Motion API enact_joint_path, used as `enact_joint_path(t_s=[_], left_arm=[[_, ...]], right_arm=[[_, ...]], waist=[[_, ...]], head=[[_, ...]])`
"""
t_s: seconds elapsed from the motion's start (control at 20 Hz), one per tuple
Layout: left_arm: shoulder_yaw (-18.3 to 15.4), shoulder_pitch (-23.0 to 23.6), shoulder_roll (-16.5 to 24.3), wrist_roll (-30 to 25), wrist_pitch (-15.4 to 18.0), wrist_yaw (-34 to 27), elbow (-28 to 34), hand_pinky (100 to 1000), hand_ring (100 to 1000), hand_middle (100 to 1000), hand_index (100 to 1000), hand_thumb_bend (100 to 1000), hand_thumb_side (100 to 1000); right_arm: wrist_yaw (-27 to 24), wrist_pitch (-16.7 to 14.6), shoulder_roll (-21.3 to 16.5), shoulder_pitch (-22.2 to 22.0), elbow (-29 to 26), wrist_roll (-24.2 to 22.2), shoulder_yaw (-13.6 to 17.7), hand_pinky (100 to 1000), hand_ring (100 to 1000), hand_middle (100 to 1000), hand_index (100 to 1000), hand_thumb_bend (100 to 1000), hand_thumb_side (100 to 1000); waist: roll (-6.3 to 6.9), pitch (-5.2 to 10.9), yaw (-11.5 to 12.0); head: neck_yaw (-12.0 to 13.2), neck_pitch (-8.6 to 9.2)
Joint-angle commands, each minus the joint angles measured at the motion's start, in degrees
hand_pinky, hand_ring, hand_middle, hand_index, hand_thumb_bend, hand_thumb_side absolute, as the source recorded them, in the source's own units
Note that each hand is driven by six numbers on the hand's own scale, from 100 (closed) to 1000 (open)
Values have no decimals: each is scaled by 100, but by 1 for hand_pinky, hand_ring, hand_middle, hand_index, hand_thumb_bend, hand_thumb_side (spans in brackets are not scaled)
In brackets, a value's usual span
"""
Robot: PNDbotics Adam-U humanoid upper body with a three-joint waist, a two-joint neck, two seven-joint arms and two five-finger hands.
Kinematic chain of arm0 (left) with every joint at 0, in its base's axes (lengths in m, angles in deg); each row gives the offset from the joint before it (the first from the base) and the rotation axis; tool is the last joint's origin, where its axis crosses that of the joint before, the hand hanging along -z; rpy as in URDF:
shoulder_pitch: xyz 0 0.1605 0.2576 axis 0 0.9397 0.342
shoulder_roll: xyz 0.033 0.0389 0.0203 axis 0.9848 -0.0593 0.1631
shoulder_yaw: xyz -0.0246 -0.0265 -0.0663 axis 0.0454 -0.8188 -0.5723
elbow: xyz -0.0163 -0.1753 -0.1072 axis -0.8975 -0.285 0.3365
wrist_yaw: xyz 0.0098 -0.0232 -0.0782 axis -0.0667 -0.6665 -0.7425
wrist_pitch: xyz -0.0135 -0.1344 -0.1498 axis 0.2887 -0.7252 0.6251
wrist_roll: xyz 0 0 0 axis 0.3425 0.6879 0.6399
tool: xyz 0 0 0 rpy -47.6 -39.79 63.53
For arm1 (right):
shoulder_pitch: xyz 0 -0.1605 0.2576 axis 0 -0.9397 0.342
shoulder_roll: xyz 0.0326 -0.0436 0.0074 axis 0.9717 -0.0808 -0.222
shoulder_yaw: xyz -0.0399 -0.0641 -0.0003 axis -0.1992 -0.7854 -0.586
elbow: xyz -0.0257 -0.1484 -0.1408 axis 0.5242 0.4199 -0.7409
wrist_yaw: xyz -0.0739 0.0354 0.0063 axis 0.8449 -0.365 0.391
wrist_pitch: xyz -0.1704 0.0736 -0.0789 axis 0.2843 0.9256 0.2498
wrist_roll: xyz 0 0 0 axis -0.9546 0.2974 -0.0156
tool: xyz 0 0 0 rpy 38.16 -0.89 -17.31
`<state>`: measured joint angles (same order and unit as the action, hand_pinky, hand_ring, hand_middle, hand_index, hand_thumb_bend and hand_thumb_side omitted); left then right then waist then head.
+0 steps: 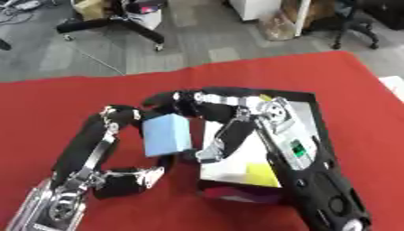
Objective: Pick up the objects with one hand, pass them to the other hand, and then place them into the box on the other side of the table.
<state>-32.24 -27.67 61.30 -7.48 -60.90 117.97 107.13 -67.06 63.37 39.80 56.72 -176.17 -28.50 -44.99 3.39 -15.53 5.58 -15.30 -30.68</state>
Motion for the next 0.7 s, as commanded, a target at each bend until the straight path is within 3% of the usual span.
enact_joint_path(t_s=[0.05, 0.3, 0.5, 0.7], left_arm=[[13, -26, -59, 98, -6, 60, -13, 578, 490, 413, 519, 359, 100], [22, 2, -108, 193, -53, -58, 6, 572, 495, 429, 530, 377, 100], [61, 6, -136, 192, -78, -249, 61, 570, 501, 443, 537, 391, 100], [71, 16, -168, 155, -116, -414, 97, 567, 503, 449, 539, 401, 100]], right_arm=[[27, 19, -11, 92, -84, 23, 41, 1000, 985, 1000, 1000, 317, 178], [72, 62, -27, 71, -75, 23, 82, 1000, 982, 973, 1000, 309, 160], [81, 151, -30, 61, -77, 23, 142, 1000, 960, 886, 955, 276, 137], [68, 331, -32, 37, -74, 23, 236, 984, 900, 776, 856, 172, 121]], waist=[[71, -6, -5], [76, -21, -18], [80, -44, -21], [86, -65, -35]], head=[[-71, -33], [-72, -7], [-46, 21], [5, 68]])
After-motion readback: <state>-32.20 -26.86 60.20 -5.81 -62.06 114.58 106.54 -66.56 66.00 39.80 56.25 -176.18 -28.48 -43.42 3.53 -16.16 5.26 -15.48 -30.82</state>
